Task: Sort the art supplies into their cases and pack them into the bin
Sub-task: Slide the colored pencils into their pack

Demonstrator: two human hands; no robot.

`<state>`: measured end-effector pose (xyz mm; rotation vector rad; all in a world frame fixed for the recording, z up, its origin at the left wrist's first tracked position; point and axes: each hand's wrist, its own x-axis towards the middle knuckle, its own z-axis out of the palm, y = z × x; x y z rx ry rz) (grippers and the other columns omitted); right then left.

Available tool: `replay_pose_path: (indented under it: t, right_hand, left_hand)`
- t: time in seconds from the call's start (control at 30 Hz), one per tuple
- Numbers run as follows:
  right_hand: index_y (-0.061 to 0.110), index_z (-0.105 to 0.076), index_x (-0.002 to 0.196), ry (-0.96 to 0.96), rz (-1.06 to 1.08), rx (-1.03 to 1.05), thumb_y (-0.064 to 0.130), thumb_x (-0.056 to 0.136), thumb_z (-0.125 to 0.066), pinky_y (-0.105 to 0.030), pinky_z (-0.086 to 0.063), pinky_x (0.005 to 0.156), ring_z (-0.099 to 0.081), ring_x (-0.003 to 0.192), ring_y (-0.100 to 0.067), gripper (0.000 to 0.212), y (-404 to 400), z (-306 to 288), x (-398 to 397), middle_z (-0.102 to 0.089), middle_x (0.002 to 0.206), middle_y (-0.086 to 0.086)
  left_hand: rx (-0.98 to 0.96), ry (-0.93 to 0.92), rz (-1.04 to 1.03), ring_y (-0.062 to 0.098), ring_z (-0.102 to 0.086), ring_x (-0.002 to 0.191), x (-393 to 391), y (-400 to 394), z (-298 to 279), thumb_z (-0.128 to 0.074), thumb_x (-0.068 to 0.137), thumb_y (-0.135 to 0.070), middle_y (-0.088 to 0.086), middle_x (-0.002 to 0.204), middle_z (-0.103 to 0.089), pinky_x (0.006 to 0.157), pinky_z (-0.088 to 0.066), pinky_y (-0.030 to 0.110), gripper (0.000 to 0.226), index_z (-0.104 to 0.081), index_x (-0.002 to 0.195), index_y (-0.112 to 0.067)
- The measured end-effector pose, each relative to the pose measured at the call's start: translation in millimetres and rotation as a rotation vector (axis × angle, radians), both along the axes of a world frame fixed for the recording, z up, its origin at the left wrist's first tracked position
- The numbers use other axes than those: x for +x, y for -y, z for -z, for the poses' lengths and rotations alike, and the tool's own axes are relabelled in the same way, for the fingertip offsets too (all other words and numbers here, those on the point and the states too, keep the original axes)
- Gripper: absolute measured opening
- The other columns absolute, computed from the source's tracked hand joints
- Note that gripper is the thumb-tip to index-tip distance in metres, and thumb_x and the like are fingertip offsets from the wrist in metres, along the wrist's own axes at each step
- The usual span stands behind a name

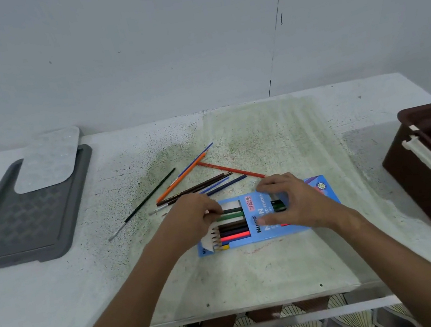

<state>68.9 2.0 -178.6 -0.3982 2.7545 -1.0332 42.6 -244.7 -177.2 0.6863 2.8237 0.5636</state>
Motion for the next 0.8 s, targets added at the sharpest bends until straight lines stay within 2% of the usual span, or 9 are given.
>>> replay_pose_path:
  t: [0.07, 0.13, 0.2, 0.27, 0.33, 0.43, 0.53, 0.6, 0.8]
  right_hand:
    - [0.019, -0.060, 0.125, 0.007, 0.032, -0.039, 0.042, 0.074, -0.077, -0.012, -0.037, 0.092, -0.045, 0.111, -0.001, 0.058, -0.8, -0.7, -4.8, -0.050, 0.119, 0.017]
    - [0.019, -0.065, 0.118, 0.030, 0.054, -0.074, 0.038, 0.078, -0.075, -0.007, -0.041, 0.078, -0.053, 0.100, -0.001, 0.045, -2.6, 0.1, -12.1, -0.058, 0.112, 0.016]
    - [0.018, -0.069, 0.110, 0.005, 0.100, -0.100, 0.029, 0.081, -0.074, -0.010, -0.043, 0.071, -0.059, 0.089, -0.004, 0.031, -3.6, 1.1, -20.9, -0.065, 0.101, 0.010]
    - [0.016, -0.071, 0.103, -0.073, 0.212, -0.083, 0.023, 0.083, -0.073, -0.016, -0.044, 0.069, -0.059, 0.081, -0.004, 0.022, -3.1, 1.0, -31.0, -0.066, 0.094, 0.007]
    - [0.012, -0.070, 0.106, -0.080, 0.320, -0.043, 0.021, 0.083, -0.072, -0.018, -0.044, 0.069, -0.056, 0.078, -0.006, 0.025, -0.6, -2.3, -39.7, -0.064, 0.096, 0.003]
    - [0.006, -0.067, 0.113, 0.027, 0.320, 0.070, 0.022, 0.082, -0.073, -0.019, -0.039, 0.073, -0.052, 0.083, -0.008, 0.035, 3.0, -3.1, -49.9, -0.062, 0.101, -0.003]
    - [0.009, -0.074, 0.090, 0.003, 0.268, 0.105, 0.014, 0.083, -0.069, -0.018, -0.041, 0.059, -0.051, 0.064, -0.006, 0.010, 7.0, -2.7, -52.4, -0.062, 0.076, 0.000]
    - [0.009, -0.074, 0.087, -0.001, 0.273, 0.085, 0.011, 0.085, -0.066, -0.007, -0.038, 0.054, -0.055, 0.065, -0.006, 0.009, 6.6, -0.1, -52.7, -0.065, 0.076, -0.001]
    - [0.011, -0.071, 0.094, 0.060, 0.427, -0.385, 0.010, 0.085, -0.069, -0.022, -0.056, 0.071, -0.066, 0.078, -0.015, 0.009, -8.2, -4.0, -50.5, -0.071, 0.088, -0.006]
  left_hand:
    - [-0.041, 0.014, 0.030, 0.008, -0.060, 0.101, -0.8, -0.5, 1.1, -0.062, 0.091, -0.023, -0.010, 0.110, -0.069, 0.096, -0.043, 0.024, 0.020, -0.073, 0.107, -0.024]
    - [0.028, 0.049, 0.014, 0.001, -0.060, 0.087, -3.0, -0.1, -2.4, -0.063, 0.090, -0.025, -0.013, 0.101, -0.069, 0.087, -0.046, 0.021, 0.018, -0.073, 0.105, -0.026]
    - [0.136, 0.033, -0.090, -0.002, -0.055, 0.074, -11.3, 4.6, -10.0, -0.062, 0.090, -0.024, -0.011, 0.094, -0.068, 0.074, -0.045, 0.015, 0.018, -0.073, 0.105, -0.023]
    - [0.171, -0.116, -0.235, 0.001, -0.052, 0.072, -29.5, 13.2, -13.8, -0.060, 0.091, -0.020, -0.004, 0.094, -0.066, 0.075, -0.045, 0.021, 0.020, -0.071, 0.107, -0.018]
    - [0.108, -0.211, -0.333, 0.012, -0.053, 0.080, -50.2, 22.9, -13.0, -0.059, 0.091, -0.020, 0.003, 0.097, -0.062, 0.079, -0.048, 0.029, 0.023, -0.068, 0.111, -0.015]
    - [-0.078, -0.107, -0.384, 0.023, -0.057, 0.098, -72.4, 29.5, -6.2, -0.059, 0.092, -0.025, 0.008, 0.109, -0.059, 0.083, -0.048, 0.036, 0.031, -0.064, 0.120, -0.014]
    - [-0.136, -0.037, -0.381, 0.020, -0.060, 0.084, -78.9, 31.2, -1.1, -0.060, 0.091, -0.028, 0.005, 0.099, -0.066, 0.074, -0.050, 0.032, 0.025, -0.070, 0.111, -0.015]
    - [-0.162, -0.045, -0.359, 0.020, -0.061, 0.079, -77.2, 32.8, -0.9, -0.058, 0.092, -0.025, 0.005, 0.094, -0.067, 0.071, -0.052, 0.031, 0.021, -0.071, 0.107, -0.015]
    - [-0.370, -0.071, -0.195, 0.016, -0.056, 0.069, -63.7, 40.6, -5.6, -0.051, 0.092, -0.016, 0.002, 0.081, -0.056, 0.059, -0.047, 0.028, 0.018, -0.068, 0.094, -0.012]
